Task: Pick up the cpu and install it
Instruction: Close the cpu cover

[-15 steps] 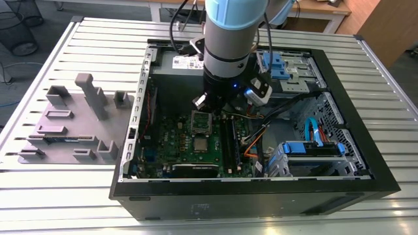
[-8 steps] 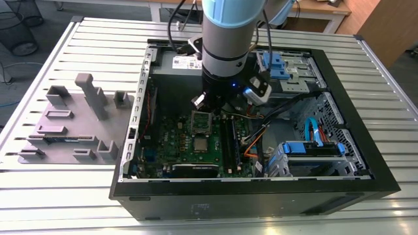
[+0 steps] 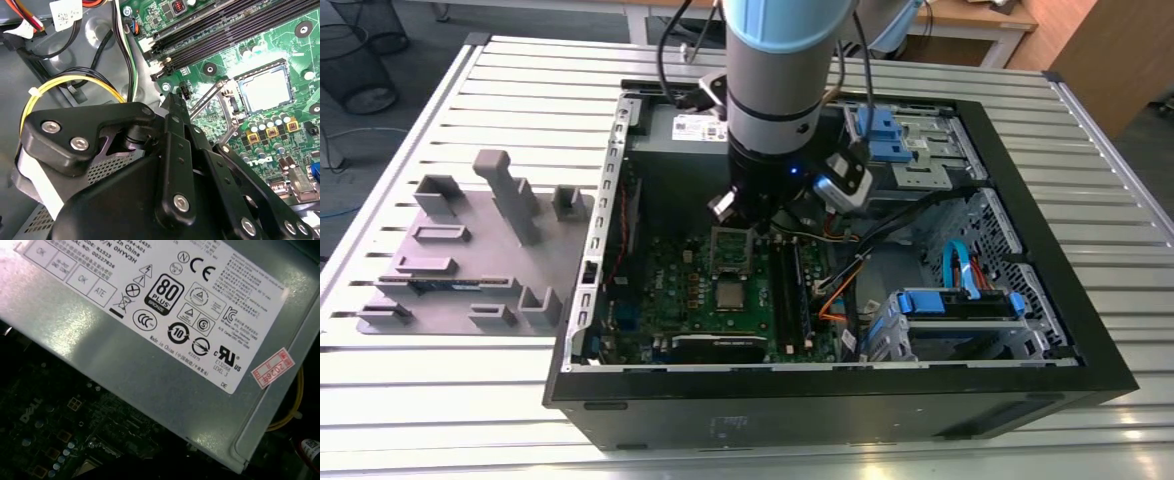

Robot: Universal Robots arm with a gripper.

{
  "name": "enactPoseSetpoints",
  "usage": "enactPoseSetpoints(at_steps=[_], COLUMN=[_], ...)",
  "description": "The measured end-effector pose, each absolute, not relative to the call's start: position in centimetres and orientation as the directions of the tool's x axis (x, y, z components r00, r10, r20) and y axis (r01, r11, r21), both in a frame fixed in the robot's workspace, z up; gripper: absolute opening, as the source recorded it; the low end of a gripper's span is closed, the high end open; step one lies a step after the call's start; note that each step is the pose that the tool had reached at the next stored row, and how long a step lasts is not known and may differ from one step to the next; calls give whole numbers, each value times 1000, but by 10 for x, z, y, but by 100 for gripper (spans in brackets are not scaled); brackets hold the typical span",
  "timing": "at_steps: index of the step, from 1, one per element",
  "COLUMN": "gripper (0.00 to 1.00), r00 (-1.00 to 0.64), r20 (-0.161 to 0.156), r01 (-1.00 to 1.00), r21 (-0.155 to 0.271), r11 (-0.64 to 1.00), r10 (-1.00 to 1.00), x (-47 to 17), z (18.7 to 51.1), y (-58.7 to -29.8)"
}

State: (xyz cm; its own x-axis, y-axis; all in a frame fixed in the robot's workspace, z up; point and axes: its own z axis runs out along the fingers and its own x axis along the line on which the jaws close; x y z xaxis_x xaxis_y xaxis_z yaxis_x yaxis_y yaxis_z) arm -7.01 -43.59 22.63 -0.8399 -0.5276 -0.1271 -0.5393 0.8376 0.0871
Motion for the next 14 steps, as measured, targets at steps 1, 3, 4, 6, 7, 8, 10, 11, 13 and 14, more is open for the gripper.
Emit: enactPoseSetpoints(at_steps=[1,3,4,6,7,8,10,11,13,14], gripper=[11,11,11,11,11,11,11,11,11,11], r00=[-839,-838,-837,-836,-835,-835,-833,-833,-832,-831], r20=[-130,-136,-138,-143,-146,-148,-152,-154,-157,-158], r01=[-540,-541,-542,-543,-543,-544,-545,-546,-547,-548], r21=[86,82,80,77,75,74,71,70,68,68], r11=[837,837,837,836,836,836,835,835,834,834], r10=[-528,-528,-529,-529,-530,-530,-531,-532,-533,-533], x=[-71,-73,-74,-75,-76,-77,-78,-78,-78,-78], z=[227,228,228,228,229,229,230,230,231,231], y=[-436,-436,-436,-436,-436,-436,-436,-436,-436,-436])
